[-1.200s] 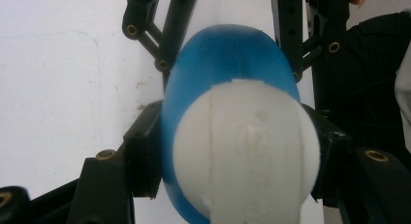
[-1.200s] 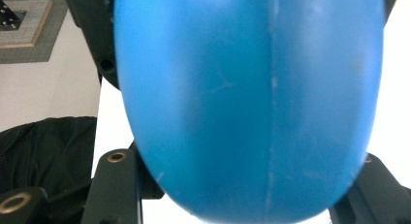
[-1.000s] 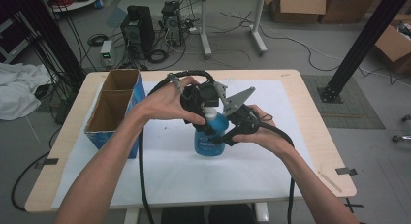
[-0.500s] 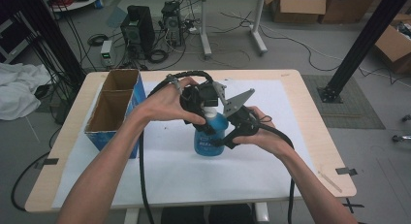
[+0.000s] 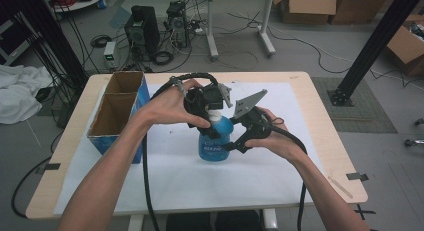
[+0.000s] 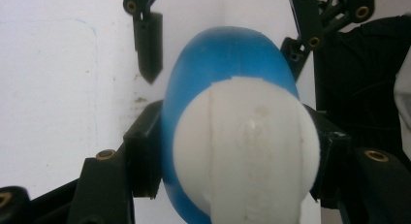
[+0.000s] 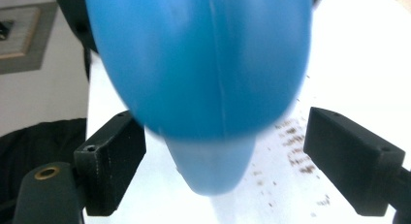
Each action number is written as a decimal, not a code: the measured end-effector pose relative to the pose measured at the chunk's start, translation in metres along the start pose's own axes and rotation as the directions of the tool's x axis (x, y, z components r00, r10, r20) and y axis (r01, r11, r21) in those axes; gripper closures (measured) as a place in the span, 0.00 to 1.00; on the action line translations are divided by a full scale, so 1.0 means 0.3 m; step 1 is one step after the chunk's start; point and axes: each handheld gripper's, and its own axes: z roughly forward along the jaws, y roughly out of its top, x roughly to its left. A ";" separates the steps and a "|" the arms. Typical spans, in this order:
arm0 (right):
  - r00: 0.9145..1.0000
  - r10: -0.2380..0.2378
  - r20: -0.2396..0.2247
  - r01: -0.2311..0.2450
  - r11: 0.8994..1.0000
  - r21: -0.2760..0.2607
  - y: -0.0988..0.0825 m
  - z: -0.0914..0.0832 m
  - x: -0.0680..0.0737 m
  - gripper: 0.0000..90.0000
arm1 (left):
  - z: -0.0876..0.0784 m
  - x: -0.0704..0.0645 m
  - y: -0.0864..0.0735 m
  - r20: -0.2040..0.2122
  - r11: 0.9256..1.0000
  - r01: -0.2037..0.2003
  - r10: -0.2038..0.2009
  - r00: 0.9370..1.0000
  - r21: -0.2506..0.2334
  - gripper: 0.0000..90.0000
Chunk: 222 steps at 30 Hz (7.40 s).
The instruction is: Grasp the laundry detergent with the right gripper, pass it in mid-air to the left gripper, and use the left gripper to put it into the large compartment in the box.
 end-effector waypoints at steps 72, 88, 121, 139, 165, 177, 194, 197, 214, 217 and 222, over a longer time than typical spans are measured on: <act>0.945 0.125 0.301 -0.189 0.963 0.194 -0.198 -0.205 -0.040 0.19 | -0.668 0.130 -0.475 -0.378 0.299 0.912 -0.908 0.181 -0.281 0.42; 0.939 0.130 0.317 -0.201 0.959 0.201 -0.210 -0.215 -0.033 0.20 | -0.542 0.122 -0.608 -0.390 0.215 0.939 -0.915 0.099 -0.267 0.42; 0.937 0.143 0.317 -0.223 0.946 0.233 -0.259 -0.191 -0.015 0.20 | -0.214 0.142 -0.732 -0.390 0.138 0.966 -0.920 0.043 -0.219 0.42; 0.936 0.149 0.318 -0.234 0.940 0.249 -0.278 -0.177 -0.015 0.20 | -0.156 0.139 -0.760 -0.392 0.126 0.965 -0.920 0.026 -0.232 0.42; 0.940 0.148 0.308 -0.230 0.941 0.250 -0.266 -0.150 -0.013 0.20 | -0.148 0.117 -0.763 -0.384 0.104 0.955 -0.923 -0.012 -0.278 0.42; 0.939 0.149 0.309 -0.233 0.938 0.256 -0.271 -0.147 -0.015 0.20 | -0.147 0.121 -0.762 -0.386 0.101 0.955 -0.922 -0.015 -0.278 0.42; 0.940 0.149 0.307 -0.234 0.937 0.261 -0.273 -0.140 -0.013 0.20 | -0.144 0.126 -0.762 -0.376 0.098 0.956 -0.926 -0.014 -0.277 0.38; 0.942 0.145 0.303 -0.230 0.935 0.268 -0.273 -0.136 -0.010 0.20 | -0.143 0.126 -0.759 -0.379 0.098 0.955 -0.925 -0.016 -0.281 0.37; 0.941 0.153 0.302 -0.237 0.934 0.266 -0.283 -0.133 -0.012 0.20 | -0.162 0.119 -0.745 -0.382 0.101 0.947 -0.924 -0.025 -0.306 0.33; 0.942 0.154 0.300 -0.237 0.934 0.267 -0.282 -0.131 -0.012 0.20 | -0.174 0.118 -0.740 -0.387 0.106 0.945 -0.922 -0.024 -0.310 0.32; 0.942 0.154 0.297 -0.237 0.934 0.268 -0.281 -0.126 -0.012 0.20 | -0.194 0.115 -0.728 -0.398 0.111 0.939 -0.917 -0.029 -0.327 0.30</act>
